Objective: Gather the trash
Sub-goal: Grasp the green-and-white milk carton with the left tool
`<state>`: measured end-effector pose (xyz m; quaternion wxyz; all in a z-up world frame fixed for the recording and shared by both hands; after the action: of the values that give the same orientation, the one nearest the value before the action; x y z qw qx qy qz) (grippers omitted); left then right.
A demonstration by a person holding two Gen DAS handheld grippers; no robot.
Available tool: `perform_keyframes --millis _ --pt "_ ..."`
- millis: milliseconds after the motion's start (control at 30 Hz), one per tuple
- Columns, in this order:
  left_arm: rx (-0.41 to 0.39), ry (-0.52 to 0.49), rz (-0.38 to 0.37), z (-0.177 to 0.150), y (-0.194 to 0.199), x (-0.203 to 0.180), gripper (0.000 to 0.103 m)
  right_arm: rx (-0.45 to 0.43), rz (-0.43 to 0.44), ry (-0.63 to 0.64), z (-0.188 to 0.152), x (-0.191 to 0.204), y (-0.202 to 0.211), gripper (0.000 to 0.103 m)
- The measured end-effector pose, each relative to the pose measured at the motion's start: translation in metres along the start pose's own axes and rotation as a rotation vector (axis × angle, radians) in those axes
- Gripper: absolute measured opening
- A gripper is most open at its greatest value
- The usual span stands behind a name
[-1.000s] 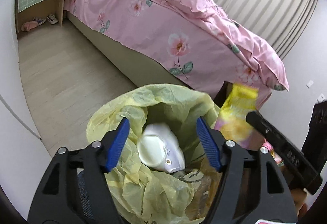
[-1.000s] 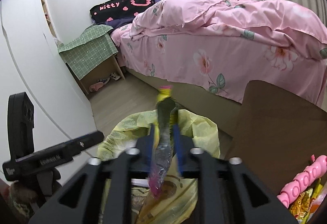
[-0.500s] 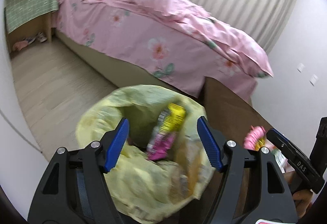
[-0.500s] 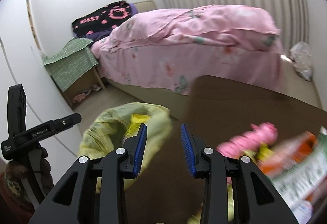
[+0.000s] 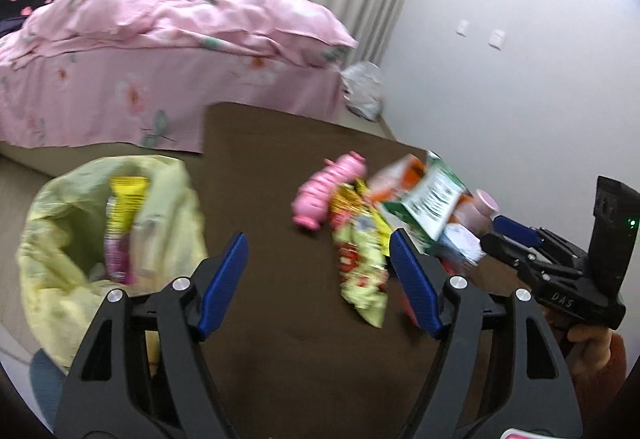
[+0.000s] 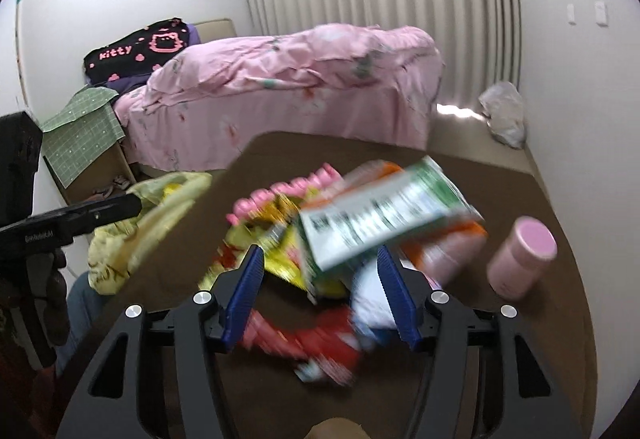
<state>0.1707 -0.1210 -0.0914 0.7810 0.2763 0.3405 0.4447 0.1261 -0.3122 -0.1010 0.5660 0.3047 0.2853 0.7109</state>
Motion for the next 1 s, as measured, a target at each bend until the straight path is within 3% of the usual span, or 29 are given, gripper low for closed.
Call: perform_keyframes --millis 167,333,433,567,667,900,967,1000 --pt "0.066 -0.022 -0.053 -0.016 -0.023 -0.026 0.069 0.078 -0.06 0.044 -0.033 -0.015 -0.008 0.06" --pt "0.113 -0.069 -0.133 -0.026 -0.037 -0.052 0.079 0.078 -0.093 -0.003 -0.048 -0.037 -0.009 0.06" --pt "0.158 -0.125 -0.208 -0.025 -0.045 -0.079 0.08 0.076 -0.1 -0.045 -0.055 -0.049 -0.006 0.06" --pt "0.087 -0.325 -0.177 0.013 -0.056 -0.121 0.079 0.063 -0.123 -0.07 -0.063 -0.059 0.004 0.06" --pt "0.094 -0.43 -0.157 0.039 -0.079 -0.147 0.08 0.053 -0.134 -0.094 -0.068 -0.069 0.012 0.06" --pt "0.272 -0.532 -0.025 0.053 -0.168 -0.166 0.079 0.035 -0.124 -0.152 -0.075 -0.088 0.022 0.06" --pt "0.315 -0.522 0.002 0.052 -0.184 -0.163 0.061 0.034 -0.117 -0.157 -0.079 -0.089 0.022 0.06" --pt "0.336 -0.504 0.001 0.05 -0.188 -0.161 0.06 0.035 -0.113 -0.16 -0.08 -0.09 0.022 0.06"
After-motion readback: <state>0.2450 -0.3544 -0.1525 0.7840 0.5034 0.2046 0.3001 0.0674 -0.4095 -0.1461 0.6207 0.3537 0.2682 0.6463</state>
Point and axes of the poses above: each gripper's, at about its wrist camera, not at the fingertips, and y roughly against the way its jaws point, x to its left, z to its top, the point moved 10 cm from there along -y, roughly the way its jaws point, and after that the axes turned 12 degrees about x, right-handed, at the moved point
